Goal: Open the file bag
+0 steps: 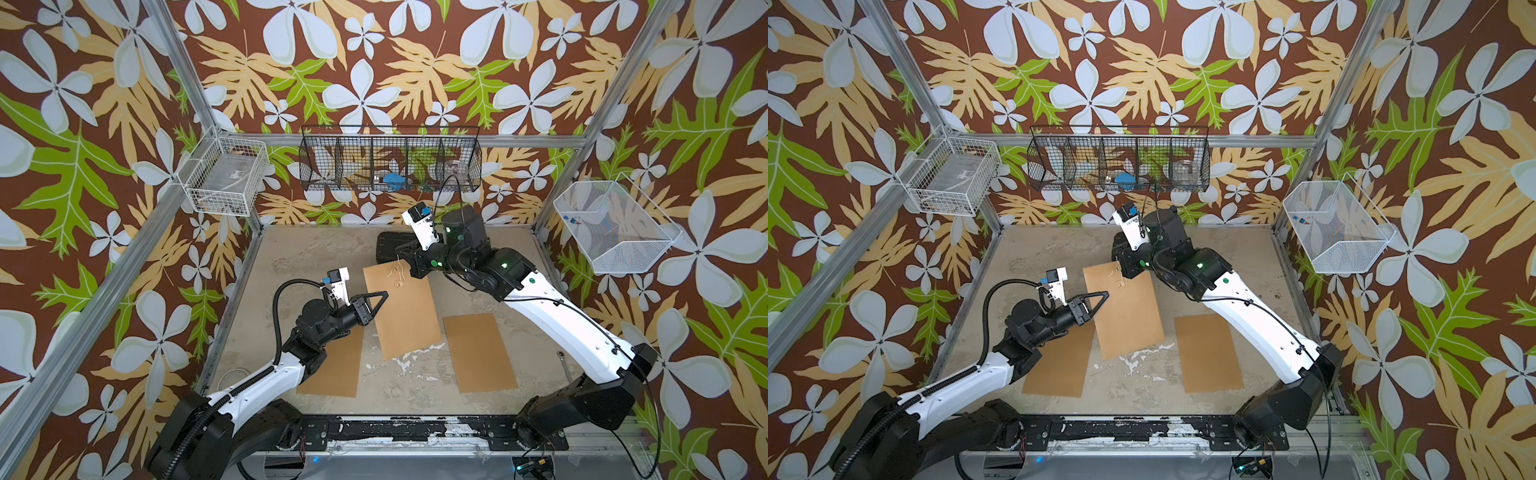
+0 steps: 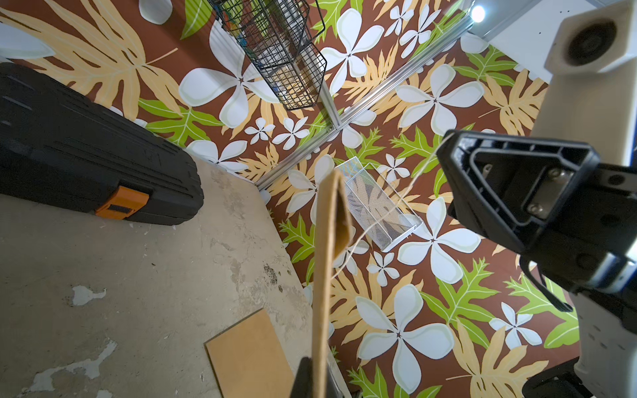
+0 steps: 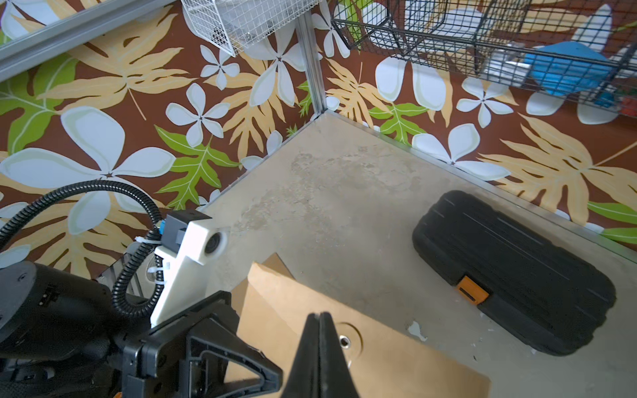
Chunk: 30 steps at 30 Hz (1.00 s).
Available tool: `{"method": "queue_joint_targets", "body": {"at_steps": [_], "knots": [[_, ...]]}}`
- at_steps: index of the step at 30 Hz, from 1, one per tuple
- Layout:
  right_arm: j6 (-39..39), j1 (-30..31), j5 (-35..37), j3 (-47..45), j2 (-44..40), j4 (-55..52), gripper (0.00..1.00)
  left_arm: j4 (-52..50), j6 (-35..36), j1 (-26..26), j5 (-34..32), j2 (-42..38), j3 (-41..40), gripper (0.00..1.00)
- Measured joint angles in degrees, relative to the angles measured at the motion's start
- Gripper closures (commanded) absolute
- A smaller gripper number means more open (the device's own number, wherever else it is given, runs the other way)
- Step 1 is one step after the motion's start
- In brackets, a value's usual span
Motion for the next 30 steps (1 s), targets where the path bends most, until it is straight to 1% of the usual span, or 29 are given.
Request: {"method": "queue_joint_targets", "body": {"at_steps": [13, 19, 25, 30], "knots": [[0.22, 6.51, -1.6, 6.45, 6.78, 0.46, 1.0, 2.03, -0.96, 0.0, 0.44, 0.74, -0.11, 1.0], [0.26, 9.53, -2.45, 8.96, 8.37, 0.79, 1.0, 2.21, -1.29, 0.0, 0.44, 0.74, -0.35, 1.0], [0.68, 10.84, -2.64, 9.01, 8.57, 0.83, 1.0, 2.97, -1.51, 0.02, 0.37, 0.74, -0.35, 1.0], [0.96, 11.1, -1.88, 5.31, 5.53, 1.11, 1.0, 2.97, -1.55, 0.02, -0.24, 0.39, -0.35, 1.0]]}}
